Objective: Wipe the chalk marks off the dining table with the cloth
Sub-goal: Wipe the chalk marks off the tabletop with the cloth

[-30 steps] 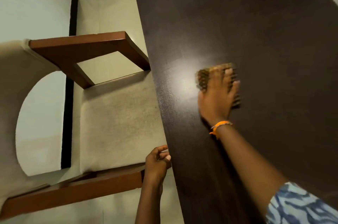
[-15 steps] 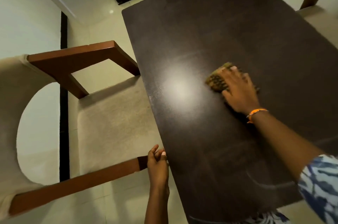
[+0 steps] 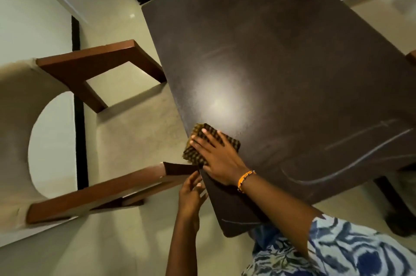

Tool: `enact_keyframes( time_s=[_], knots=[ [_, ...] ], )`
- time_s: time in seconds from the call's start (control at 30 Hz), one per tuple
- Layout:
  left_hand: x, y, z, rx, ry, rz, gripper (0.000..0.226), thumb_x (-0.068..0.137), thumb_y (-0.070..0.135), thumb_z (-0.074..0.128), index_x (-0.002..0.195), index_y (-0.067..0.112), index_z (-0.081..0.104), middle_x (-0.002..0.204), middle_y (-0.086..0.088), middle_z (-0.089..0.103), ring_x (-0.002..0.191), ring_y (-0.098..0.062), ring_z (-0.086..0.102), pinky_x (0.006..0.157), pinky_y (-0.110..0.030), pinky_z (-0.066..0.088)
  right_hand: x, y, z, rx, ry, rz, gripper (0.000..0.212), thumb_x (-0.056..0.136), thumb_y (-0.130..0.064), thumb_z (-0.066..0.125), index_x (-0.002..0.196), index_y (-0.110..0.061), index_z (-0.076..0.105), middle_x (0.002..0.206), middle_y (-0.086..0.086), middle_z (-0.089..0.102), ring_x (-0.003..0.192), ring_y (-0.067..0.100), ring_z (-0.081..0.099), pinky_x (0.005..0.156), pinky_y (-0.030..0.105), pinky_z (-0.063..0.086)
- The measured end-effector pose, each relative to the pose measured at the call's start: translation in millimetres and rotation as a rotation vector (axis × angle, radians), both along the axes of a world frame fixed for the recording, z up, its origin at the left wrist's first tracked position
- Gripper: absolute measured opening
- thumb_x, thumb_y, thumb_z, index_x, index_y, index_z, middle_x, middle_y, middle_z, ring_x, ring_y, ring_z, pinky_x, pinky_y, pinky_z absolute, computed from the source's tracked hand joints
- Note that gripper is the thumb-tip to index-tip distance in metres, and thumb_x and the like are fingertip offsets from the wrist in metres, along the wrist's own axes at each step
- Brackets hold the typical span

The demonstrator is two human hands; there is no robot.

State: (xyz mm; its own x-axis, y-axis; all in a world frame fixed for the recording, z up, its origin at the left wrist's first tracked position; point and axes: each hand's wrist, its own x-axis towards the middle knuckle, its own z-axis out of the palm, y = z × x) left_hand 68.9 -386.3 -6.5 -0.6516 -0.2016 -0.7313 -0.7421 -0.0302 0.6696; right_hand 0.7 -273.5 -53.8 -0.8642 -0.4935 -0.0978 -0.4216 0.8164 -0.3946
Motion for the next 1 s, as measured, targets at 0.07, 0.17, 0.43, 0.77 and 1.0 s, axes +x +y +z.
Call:
enact_keyframes(
  time_s=[0.07,0.17,0.43,0.77,1.0],
  knots=[
    [11.2,0.7,-0.5,-0.006,-0.012,-0.009,0.041,0.095,0.002,0.042,0.135,0.011,0.043,0.127,-0.009,0.056,0.112,-0.024,0.055,0.089,-0.036,0.047,-2.1,27.4,3.0,-0.011,0.029,0.012,0.073,0.084,-0.032,0.049,0.149,-0.025,0.017,0.159,-0.004,0.015,0.148,0.020,0.000,0.118,0.047,-0.002],
    [27.5,2.8,-3.6,-0.068,0.006,-0.022,0.042,0.091,-0.001,0.049,0.130,0.014,0.047,0.130,-0.010,0.055,0.117,-0.026,0.054,0.091,-0.036,0.049,-13.4,89.1,9.1,-0.008,0.056,-0.207,0.072,0.082,-0.027,0.052,0.147,-0.026,0.022,0.158,-0.005,0.019,0.148,0.018,0.005,0.117,0.044,0.003],
    [34.3,-0.2,-15.5,-0.047,0.046,0.051,0.039,0.088,0.000,0.055,0.125,0.009,0.052,0.124,-0.012,0.060,0.112,-0.027,0.058,0.089,-0.034,0.051,-18.1,195.4,4.7,0.072,0.096,-0.866,0.066,0.085,-0.021,0.055,0.145,-0.015,0.028,0.156,0.005,0.025,0.146,0.029,0.012,0.114,0.057,0.009],
    [67.0,-1.1,-20.1,0.094,0.025,0.203,0.024,0.092,0.000,0.048,0.112,0.007,0.058,0.109,-0.013,0.063,0.092,-0.020,0.063,0.075,-0.027,0.052,84.2,-17.2,1.7,-0.031,-0.029,-0.071,0.076,0.084,-0.035,0.047,0.150,-0.021,0.010,0.161,-0.001,0.006,0.147,0.023,-0.008,0.117,0.053,-0.008],
    [92.4,4.4,-16.1,0.067,0.159,0.033,0.029,0.090,0.010,0.054,0.111,0.029,0.058,0.111,0.013,0.062,0.101,-0.004,0.060,0.070,-0.015,0.054,66.4,90.5,4.7,0.019,0.046,-0.217,0.076,0.080,-0.027,0.051,0.148,-0.026,0.019,0.159,-0.005,0.016,0.148,0.019,0.004,0.117,0.045,0.001]
  ],
)
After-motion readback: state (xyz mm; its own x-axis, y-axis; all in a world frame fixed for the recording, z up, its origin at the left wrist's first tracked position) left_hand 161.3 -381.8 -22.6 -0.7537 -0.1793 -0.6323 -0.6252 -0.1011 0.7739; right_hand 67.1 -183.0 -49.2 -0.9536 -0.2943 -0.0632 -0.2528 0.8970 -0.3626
